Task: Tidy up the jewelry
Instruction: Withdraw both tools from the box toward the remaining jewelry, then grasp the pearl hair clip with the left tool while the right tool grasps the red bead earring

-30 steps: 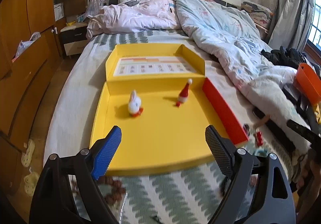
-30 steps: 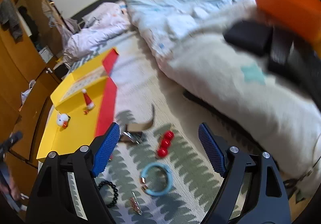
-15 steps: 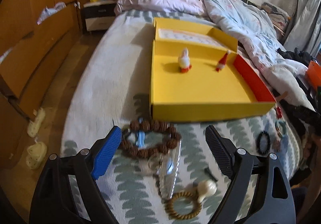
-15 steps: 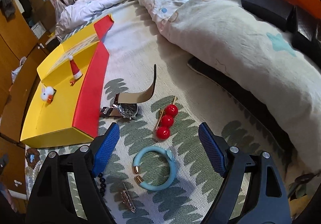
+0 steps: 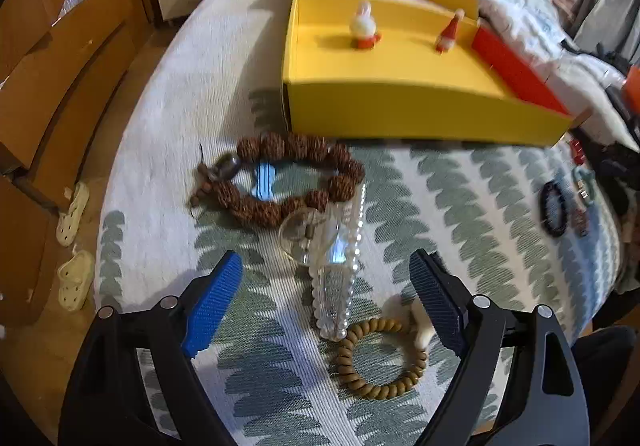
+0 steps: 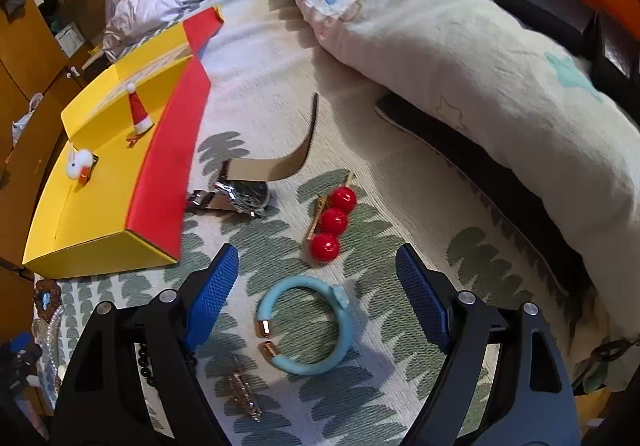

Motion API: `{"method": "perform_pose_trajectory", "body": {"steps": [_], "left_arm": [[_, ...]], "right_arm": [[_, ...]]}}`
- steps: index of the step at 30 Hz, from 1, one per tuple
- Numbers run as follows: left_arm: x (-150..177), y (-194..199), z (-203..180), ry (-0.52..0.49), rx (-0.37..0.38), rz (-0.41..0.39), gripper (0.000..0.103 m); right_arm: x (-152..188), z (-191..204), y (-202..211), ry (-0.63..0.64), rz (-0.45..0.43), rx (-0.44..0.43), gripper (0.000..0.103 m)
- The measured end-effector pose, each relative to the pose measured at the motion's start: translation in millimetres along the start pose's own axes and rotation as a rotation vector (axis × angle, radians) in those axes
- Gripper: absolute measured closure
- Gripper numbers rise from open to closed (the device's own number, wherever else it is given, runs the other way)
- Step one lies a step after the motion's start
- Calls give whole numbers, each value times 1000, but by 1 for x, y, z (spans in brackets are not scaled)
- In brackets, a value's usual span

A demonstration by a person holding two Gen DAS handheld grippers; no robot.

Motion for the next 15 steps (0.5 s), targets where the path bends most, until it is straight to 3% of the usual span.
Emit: {"method": "perform_pose_trajectory", "body": {"steps": [6,15], "left_arm": [[5,-20,-4,-13,-85,26,19],[9,-38,-5,-10,-140,43,19]], "right_arm": [[3,-13,-7,-21,23,-2,21],[-5,-14,-24,-12,56,14,21]]}}
Point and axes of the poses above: each gripper's, at about its wrist camera, not at the fingertips, and y roughly against the way its jaws point, z to its left, x to its underside, the point moved 4 cm from there along -y, roughly the way its jaws point, and after that the axes turned 15 degrees about y, right-handed, at the moved point
